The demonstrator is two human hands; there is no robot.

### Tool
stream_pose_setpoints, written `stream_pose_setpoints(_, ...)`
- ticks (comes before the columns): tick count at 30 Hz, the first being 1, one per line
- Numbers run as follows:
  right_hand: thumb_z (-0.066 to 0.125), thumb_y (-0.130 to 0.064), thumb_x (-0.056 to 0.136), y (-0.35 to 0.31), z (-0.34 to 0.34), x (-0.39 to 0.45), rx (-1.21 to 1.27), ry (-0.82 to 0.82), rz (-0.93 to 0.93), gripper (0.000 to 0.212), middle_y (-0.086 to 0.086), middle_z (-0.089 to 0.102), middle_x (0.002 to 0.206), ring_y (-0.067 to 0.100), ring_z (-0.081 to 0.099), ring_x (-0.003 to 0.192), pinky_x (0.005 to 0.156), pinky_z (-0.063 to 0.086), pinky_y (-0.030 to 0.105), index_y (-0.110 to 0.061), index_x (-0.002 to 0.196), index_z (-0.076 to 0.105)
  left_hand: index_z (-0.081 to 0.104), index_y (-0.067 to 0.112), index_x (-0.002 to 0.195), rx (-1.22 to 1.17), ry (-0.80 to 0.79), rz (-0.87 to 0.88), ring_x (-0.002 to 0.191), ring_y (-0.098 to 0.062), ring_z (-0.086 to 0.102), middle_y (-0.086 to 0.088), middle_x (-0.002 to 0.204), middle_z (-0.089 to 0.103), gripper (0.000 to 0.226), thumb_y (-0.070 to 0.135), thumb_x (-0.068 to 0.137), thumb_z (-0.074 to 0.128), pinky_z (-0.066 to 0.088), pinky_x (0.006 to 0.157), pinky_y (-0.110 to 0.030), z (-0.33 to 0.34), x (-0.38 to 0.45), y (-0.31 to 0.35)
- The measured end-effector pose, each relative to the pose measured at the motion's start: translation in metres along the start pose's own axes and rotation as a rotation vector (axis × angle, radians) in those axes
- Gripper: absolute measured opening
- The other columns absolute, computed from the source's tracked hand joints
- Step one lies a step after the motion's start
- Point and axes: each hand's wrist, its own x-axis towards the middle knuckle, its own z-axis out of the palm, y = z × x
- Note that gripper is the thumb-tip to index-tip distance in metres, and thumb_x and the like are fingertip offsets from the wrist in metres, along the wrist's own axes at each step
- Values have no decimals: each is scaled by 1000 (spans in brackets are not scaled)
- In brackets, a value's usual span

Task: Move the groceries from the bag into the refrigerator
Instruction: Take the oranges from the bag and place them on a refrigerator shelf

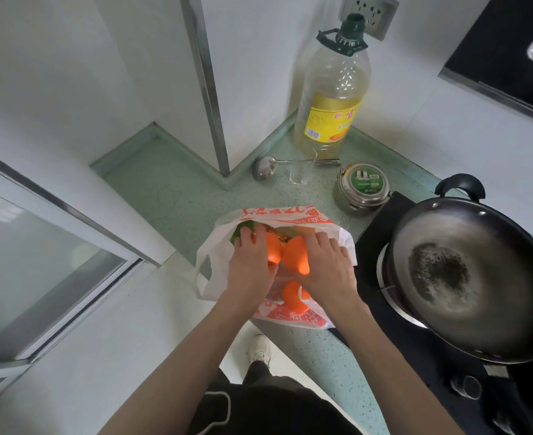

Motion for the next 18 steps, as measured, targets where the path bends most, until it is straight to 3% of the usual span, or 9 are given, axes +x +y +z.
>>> stream_pose_setpoints(5,71,-61,82,1,-30,-31,179,20,-11,81,0,43,145,27,60,121,94,53,44,-28,148,39,42,17,145,-132,25,-33,124,-36,53,-13,140,45,82,46,79,82,52,97,-44,-17,-33,8)
stream_pose_setpoints(10,77,-55,78,1,-48,-55,281,122,-56,77,-8,41,136,24,60,114,82,56,42,-37,143,40,40,19,146,-226,42,-79,111,-29,64,-6,132,55,86,60,80,76,51,86,-36,-47,-63,15)
stream_pose_setpoints(18,80,-56,79,-15,-69,-83,347,180,-188,84,-9,40,149,23,54,124,94,50,40,-39,148,35,39,24,144,-254,185,-134,115,-23,58,1,134,50,87,70,75,67,51,82,-32,-92,-129,4)
